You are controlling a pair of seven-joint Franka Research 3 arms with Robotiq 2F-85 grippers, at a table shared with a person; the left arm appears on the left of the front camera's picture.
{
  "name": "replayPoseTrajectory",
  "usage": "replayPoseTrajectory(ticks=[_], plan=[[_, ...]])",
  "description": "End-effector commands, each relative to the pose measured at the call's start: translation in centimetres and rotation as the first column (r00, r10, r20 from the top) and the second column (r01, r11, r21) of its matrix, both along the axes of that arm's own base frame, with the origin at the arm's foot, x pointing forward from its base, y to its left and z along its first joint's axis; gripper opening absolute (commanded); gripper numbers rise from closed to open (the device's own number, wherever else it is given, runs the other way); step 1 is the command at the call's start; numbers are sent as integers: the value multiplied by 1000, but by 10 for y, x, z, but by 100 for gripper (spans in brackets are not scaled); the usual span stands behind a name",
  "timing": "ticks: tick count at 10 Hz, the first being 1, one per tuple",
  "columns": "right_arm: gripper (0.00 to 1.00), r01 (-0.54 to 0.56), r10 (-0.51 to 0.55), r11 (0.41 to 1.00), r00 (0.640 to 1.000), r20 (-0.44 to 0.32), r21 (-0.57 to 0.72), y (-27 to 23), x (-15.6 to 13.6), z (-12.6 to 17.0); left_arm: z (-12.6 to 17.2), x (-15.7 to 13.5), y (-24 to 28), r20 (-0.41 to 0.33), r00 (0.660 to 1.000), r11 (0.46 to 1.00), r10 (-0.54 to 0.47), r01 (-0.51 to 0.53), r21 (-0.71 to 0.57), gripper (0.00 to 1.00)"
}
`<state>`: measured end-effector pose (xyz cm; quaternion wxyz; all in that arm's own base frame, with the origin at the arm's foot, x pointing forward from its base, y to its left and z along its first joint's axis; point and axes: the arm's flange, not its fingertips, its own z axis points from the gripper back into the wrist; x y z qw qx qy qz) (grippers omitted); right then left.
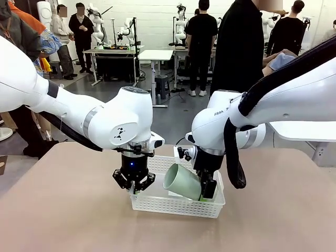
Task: Clean and organize the cups into the basket.
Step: Pick up the Organizing basket and move it to the center of the table, then pick up the Reusable plastic cup from the right side of the table and place it inside the Organizing basket.
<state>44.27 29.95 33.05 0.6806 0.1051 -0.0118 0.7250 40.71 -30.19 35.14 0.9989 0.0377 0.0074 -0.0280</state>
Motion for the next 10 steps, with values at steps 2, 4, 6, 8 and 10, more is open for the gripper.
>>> replayPoseTrajectory(ticks=[2,4,6,8,10], plan=[[86,3,-3,997,1000,-9,71,-2,2,3,-2,-1,-1,0,1000,1000,-6,6,5,0],[100,-1,1,997,1000,-1,83,-3,0,6,-2,-1,-1,0,1000,1000,-6,6,5,0],[100,-13,13,996,1000,4,91,-5,-1,7,-2,-1,-1,0,1000,1000,-6,6,5,0],[100,-30,28,994,999,19,108,-8,-6,13,-2,-1,-1,0,1000,1000,-6,6,5,0],[100,-50,38,987,996,80,151,-26,-25,35,-2,-1,-1,0,1000,1000,-6,6,5,0]])
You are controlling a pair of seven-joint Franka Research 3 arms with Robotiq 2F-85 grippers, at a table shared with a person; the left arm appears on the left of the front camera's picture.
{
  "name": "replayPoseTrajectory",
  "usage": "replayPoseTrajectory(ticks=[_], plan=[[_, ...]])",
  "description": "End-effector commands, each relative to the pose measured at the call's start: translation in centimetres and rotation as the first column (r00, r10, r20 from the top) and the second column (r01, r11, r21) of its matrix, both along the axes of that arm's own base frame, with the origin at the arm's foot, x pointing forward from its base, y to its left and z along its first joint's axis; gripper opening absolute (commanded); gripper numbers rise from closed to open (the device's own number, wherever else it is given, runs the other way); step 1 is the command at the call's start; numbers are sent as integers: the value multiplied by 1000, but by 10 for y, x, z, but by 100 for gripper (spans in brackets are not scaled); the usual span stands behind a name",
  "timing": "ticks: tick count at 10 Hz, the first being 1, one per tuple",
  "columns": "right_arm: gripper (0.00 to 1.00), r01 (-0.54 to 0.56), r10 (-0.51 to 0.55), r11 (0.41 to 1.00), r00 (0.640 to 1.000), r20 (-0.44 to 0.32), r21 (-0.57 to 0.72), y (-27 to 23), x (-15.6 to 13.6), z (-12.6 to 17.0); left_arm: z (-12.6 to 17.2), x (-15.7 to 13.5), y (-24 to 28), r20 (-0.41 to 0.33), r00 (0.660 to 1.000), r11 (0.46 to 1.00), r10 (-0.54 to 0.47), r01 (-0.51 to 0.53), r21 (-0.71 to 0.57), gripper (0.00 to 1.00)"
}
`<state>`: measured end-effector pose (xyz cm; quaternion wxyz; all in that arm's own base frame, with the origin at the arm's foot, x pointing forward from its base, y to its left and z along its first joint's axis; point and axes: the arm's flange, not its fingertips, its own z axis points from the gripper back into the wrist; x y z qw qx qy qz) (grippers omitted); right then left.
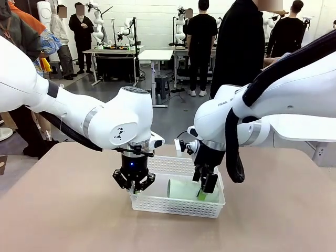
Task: Clean and organize the cups into the basket.
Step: Pick up the Organizing basket and move it to the center of the table, then pick up the Reusable plastic cup from the right side of the table and place it inside the Organizing basket.
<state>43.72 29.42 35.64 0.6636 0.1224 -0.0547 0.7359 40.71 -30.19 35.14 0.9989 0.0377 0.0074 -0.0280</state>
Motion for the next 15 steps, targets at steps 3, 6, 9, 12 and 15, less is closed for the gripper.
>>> replayPoseTrajectory(ticks=[3,6,9,12,15], plan=[[100,-64,-14,927,979,204,370,-145,-70,60,-2,-1,-1,0,1000,1000,-6,6,5,0],[100,-120,-26,772,975,219,624,-260,-86,37,-2,-1,-1,0,1000,1000,-6,6,5,0],[100,-131,-55,584,978,200,801,-342,-89,16,-2,-1,-1,0,1000,1000,-6,6,5,0],[100,-37,-95,477,991,94,878,-374,-76,-3,-2,-1,-1,0,1000,1000,-6,6,5,0],[100,152,-202,413,977,-72,898,-393,-65,-24,-2,-1,-1,0,1000,1000,-6,6,5,0]])
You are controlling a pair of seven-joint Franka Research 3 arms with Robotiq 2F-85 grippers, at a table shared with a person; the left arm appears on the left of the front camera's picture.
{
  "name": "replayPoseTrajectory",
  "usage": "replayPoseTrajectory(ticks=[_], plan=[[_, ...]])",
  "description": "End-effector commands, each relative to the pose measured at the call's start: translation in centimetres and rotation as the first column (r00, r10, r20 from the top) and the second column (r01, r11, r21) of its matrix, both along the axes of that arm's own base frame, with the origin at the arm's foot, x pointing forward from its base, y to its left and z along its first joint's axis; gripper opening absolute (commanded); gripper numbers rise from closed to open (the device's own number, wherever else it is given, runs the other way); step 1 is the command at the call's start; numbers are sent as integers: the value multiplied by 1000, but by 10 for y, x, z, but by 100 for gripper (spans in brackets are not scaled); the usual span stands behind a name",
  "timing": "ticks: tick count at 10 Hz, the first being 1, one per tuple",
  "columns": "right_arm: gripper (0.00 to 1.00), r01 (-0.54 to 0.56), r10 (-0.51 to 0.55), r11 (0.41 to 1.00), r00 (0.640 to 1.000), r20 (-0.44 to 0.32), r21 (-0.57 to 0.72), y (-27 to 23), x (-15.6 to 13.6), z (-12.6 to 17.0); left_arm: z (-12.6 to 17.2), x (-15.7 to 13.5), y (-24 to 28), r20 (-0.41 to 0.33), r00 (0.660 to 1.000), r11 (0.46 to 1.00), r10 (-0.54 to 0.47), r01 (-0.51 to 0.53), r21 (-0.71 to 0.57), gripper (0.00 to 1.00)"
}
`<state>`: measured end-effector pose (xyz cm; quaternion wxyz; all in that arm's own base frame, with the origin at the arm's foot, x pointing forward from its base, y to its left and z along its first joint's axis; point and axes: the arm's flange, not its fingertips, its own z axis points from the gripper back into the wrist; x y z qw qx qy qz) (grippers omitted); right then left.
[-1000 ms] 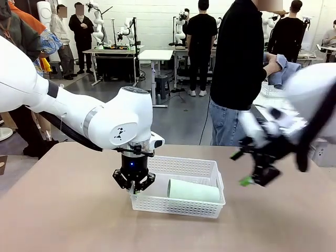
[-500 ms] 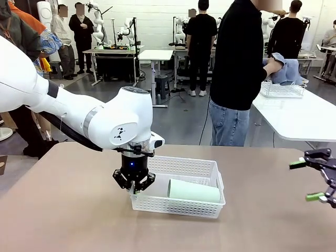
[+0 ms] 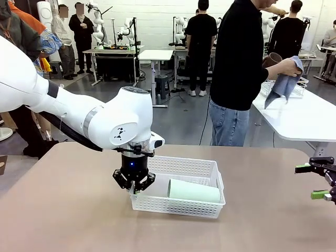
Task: Clean and organize the cups into the basket.
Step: Pick up the Organizing basket and move it to the center of the table, then pick up the Reusable plastic cup from the right side of the table and place it inside the Organizing basket.
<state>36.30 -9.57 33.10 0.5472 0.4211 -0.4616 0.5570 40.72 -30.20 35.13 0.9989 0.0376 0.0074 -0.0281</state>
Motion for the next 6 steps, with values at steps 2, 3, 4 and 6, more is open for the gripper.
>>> replayPoseTrajectory(ticks=[2,3,4,6], plan=[[100,-34,35,999,998,47,-19,7,-7,9,-2,-1,-1,0,1000,1000,-6,6,5,0],[100,-34,35,999,998,47,-19,7,-7,9,-2,-1,-1,0,1000,1000,-6,6,5,0],[100,-34,35,999,998,47,-19,7,-7,9,-2,-1,-1,0,1000,1000,-6,6,5,0],[100,-34,35,999,998,47,-19,7,-7,9,-2,-1,-1,0,1000,1000,-6,6,5,0]])
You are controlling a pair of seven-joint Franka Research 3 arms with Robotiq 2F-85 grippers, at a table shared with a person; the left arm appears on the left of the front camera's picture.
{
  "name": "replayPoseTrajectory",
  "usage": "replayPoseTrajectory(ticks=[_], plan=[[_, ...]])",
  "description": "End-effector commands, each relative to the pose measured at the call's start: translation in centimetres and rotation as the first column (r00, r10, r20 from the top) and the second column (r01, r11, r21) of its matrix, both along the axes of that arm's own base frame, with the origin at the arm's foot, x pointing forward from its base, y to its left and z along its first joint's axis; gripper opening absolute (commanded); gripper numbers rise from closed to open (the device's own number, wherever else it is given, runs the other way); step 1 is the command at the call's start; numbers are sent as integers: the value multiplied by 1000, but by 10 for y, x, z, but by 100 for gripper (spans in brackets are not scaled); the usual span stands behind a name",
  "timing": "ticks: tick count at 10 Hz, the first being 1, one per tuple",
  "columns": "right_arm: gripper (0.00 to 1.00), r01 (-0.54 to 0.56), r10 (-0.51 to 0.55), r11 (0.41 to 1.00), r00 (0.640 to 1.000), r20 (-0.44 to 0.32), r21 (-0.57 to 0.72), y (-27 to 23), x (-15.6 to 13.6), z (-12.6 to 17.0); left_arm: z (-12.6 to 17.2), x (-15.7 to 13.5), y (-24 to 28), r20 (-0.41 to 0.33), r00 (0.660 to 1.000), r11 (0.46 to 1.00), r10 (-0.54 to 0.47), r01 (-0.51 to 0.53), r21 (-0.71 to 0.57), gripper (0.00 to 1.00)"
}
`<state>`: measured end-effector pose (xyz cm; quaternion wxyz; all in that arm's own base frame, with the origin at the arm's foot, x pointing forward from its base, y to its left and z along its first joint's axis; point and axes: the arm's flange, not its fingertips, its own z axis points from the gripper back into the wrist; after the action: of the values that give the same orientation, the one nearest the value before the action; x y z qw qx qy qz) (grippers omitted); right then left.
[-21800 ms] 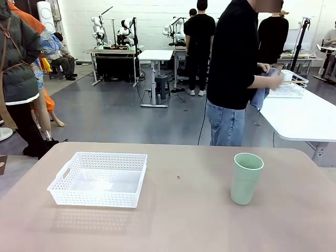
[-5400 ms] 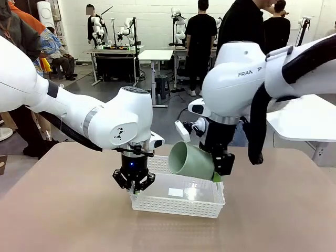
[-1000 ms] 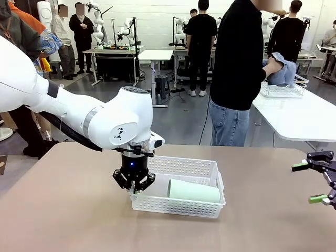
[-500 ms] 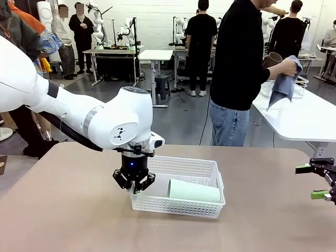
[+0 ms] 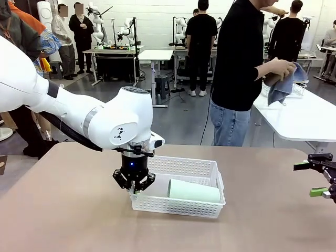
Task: Clean and organize the cups into the basket.
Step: Pick up the Organizing basket and move it to the center of the table, then pick up the Reusable plastic cup from the right side of the table and place it inside the Organizing basket, then pick up the Reusable plastic cup from the right side of the table and stack it inside the Organizing basket in the center of the table.
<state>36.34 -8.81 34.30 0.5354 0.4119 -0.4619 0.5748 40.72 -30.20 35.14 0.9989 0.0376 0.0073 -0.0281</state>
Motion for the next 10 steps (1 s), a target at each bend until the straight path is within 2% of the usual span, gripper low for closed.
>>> replayPoseTrajectory(ticks=[1,10], plan=[[100,-11,11,1000,1000,11,-2,-1,-8,-3,-2,-1,-1,0,1000,1000,-6,6,5,0],[100,-11,11,1000,1000,11,-2,-1,-8,-3,-2,-1,-1,0,1000,1000,-6,6,5,0]])
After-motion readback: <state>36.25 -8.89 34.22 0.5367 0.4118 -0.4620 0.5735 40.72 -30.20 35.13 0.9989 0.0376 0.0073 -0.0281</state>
